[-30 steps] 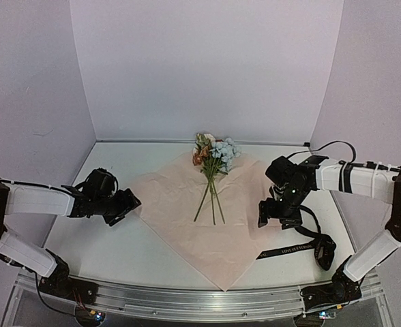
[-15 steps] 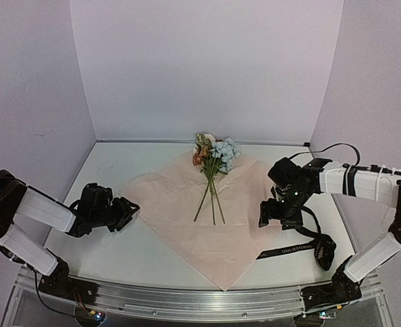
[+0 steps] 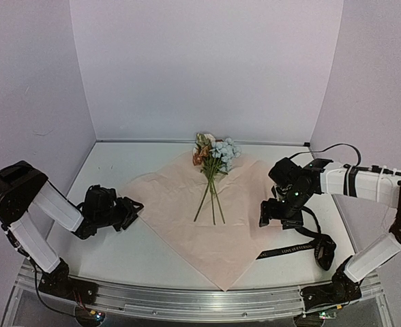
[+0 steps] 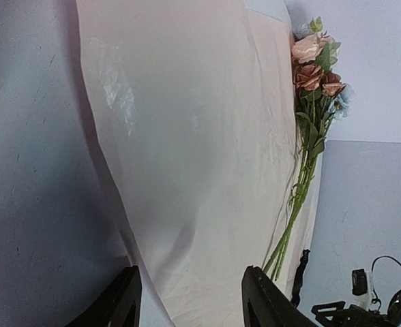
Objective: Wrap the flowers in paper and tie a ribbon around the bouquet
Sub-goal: Move the flattened wrapping paper to the center of the board.
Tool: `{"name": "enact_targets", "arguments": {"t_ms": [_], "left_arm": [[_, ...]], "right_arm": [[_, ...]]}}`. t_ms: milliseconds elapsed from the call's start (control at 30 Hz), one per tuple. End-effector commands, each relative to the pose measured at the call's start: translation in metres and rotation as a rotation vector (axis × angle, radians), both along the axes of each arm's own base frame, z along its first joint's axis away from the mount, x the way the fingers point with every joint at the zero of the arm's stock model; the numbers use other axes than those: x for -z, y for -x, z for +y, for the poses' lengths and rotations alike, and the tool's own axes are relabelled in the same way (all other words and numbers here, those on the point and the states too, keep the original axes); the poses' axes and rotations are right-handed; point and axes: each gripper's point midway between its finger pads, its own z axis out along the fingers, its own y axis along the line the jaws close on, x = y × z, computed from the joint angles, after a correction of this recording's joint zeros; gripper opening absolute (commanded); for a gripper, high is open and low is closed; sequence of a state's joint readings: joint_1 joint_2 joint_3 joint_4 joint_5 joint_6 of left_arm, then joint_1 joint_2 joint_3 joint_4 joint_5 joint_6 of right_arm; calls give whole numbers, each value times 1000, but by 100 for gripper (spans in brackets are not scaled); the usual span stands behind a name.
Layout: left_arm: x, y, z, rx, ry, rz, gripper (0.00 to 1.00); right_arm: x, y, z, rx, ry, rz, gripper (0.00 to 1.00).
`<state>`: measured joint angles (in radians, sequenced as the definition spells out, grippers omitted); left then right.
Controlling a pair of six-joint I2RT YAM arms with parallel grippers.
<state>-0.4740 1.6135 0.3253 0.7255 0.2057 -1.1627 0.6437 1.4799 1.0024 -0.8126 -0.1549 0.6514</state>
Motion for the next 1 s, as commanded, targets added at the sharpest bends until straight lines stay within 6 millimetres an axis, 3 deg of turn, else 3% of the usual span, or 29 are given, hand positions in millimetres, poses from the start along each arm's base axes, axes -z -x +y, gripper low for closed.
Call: {"name": "enact_targets", "arguments": {"t_ms": [0,267,400,633,967], "left_arm": [[9,-1,-6,4,55,27,48],[6,-4,-6,-24,76,43,22],[3,-5,-3,-33,46,63,2],[-3,8,18,-46,-95,165,0],[7,57,57,-59,-191,305,0]], "right_arm": [[-9,-6,-3,12,1,-42,83],[-11,-9,-2,8,0,-52,83],[-13,-10,-1,4,-1,-56,83],[-16,-11,-3,-8,12,-64,83],[-13,-8,-5,-20,28,-48,83]]}}
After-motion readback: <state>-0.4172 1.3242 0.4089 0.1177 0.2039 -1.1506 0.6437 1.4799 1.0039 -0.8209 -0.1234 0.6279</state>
